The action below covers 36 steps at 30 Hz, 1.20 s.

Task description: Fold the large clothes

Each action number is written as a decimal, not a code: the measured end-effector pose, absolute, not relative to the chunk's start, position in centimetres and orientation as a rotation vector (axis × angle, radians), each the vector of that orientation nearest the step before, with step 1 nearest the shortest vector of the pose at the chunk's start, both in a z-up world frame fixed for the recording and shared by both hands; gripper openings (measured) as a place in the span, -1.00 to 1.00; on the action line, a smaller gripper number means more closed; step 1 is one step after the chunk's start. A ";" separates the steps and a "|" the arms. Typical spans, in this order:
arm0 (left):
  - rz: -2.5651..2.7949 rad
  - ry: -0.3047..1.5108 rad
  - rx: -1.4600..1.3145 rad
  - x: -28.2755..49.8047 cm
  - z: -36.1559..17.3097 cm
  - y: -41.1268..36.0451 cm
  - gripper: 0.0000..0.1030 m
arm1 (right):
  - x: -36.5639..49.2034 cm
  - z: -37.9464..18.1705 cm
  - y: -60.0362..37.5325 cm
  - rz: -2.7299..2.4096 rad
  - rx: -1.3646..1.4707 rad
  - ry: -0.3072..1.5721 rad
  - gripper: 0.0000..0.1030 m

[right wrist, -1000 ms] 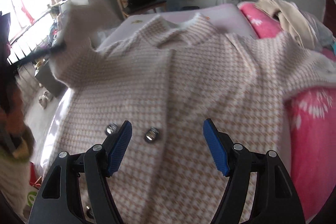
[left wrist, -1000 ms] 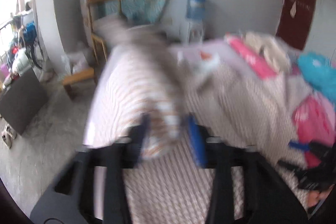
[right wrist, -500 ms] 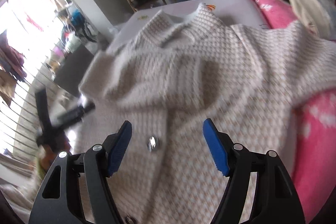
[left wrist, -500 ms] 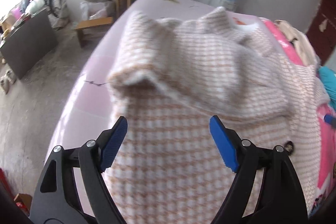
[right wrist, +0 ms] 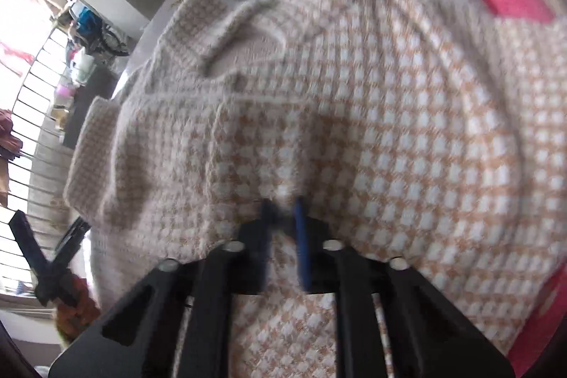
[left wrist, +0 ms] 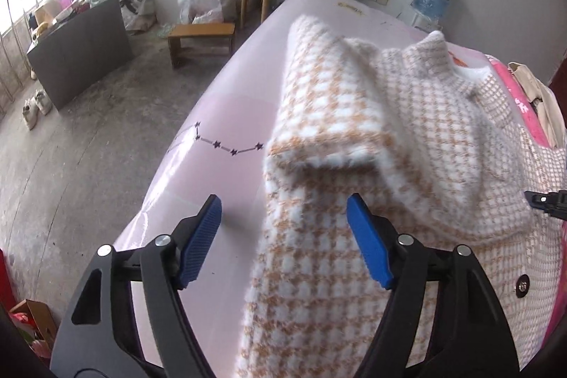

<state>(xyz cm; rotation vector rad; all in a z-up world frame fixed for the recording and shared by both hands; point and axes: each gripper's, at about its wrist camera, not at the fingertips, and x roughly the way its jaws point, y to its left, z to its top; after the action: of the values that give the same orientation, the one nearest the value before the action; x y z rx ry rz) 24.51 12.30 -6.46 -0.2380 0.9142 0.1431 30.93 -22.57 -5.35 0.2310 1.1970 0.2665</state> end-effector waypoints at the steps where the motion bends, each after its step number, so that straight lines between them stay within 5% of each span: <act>1: 0.146 0.907 -0.232 24.6 -6.4 12.2 0.31 | 30.8 -4.9 -22.3 0.263 0.217 1.180 -0.86; 9: 0.157 0.904 -0.253 24.9 -6.3 13.0 0.20 | 30.0 3.1 -21.7 0.182 0.082 0.904 -0.90; 24: 0.128 0.916 -0.271 24.1 -5.7 13.8 0.02 | 31.9 -1.9 -23.4 0.043 -0.016 0.947 -0.90; 36: -0.144 0.834 -0.227 24.6 2.5 12.8 0.00 | 31.7 -2.4 -22.5 0.008 -0.178 0.948 -0.81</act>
<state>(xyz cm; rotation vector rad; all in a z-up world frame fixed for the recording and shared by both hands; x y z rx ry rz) 24.56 12.82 2.46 -0.2274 0.8338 -0.1439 31.74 -22.46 -2.44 -0.1779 0.9480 0.0084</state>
